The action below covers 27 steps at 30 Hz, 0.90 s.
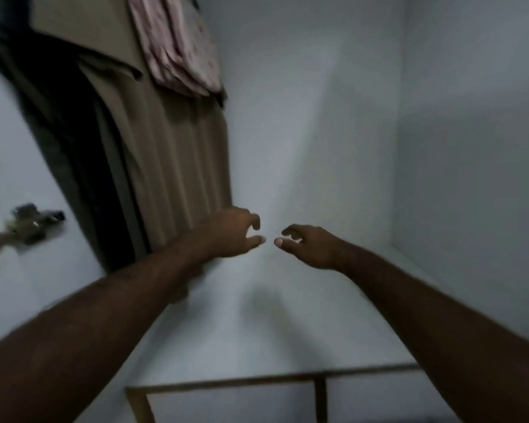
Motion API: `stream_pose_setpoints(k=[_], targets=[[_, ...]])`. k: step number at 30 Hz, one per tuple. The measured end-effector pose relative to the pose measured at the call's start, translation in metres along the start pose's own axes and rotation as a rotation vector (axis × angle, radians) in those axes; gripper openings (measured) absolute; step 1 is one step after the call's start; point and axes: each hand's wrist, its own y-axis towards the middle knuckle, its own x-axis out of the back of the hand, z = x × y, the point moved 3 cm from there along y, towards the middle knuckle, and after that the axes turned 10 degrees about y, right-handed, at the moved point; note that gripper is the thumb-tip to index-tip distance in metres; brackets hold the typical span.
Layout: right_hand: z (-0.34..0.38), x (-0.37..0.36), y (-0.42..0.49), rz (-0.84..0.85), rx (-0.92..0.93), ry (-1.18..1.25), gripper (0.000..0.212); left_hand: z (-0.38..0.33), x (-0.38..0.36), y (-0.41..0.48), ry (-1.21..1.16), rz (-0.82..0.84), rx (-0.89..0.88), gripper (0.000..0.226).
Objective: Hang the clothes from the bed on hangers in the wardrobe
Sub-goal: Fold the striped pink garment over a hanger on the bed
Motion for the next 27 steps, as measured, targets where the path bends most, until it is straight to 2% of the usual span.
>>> stream_pose_setpoints(k=[2,5,8,10,12,16,19,21,27], targets=[[-0.027,-0.005,-0.048,-0.056,-0.102,0.056,0.059,-0.03,-0.027,-0.013,-0.245,-0.023,-0.018,0.04],[-0.061,-0.021,-0.125,-0.166,-0.276,0.27,0.058,-0.082,-0.075,-0.048,-0.698,-0.044,0.015,0.028],[-0.087,-0.049,-0.206,-0.328,-0.438,0.503,0.047,-0.137,-0.128,-0.095,-0.964,0.032,0.017,0.018],[-0.097,-0.072,-0.268,-0.418,-0.54,0.556,0.035,-0.177,-0.16,-0.132,-1.087,0.112,-0.004,0.018],[-0.106,-0.093,-0.33,-0.526,-0.622,0.556,0.031,-0.217,-0.182,-0.167,-1.161,0.21,-0.058,0.021],[-0.111,-0.127,-0.451,-0.643,-0.827,0.418,0.049,-0.301,-0.196,-0.232,-1.181,0.361,-0.283,0.025],[-0.099,-0.149,-0.554,-0.761,-1.004,0.32,0.056,-0.375,-0.179,-0.298,-1.155,0.494,-0.552,0.036],[-0.085,-0.159,-0.608,-0.85,-1.081,0.297,0.056,-0.412,-0.164,-0.336,-1.161,0.531,-0.644,0.038],[-0.014,-0.207,-0.797,-1.304,-1.272,0.302,0.054,-0.509,-0.094,-0.488,-1.144,0.595,-1.01,0.041]])
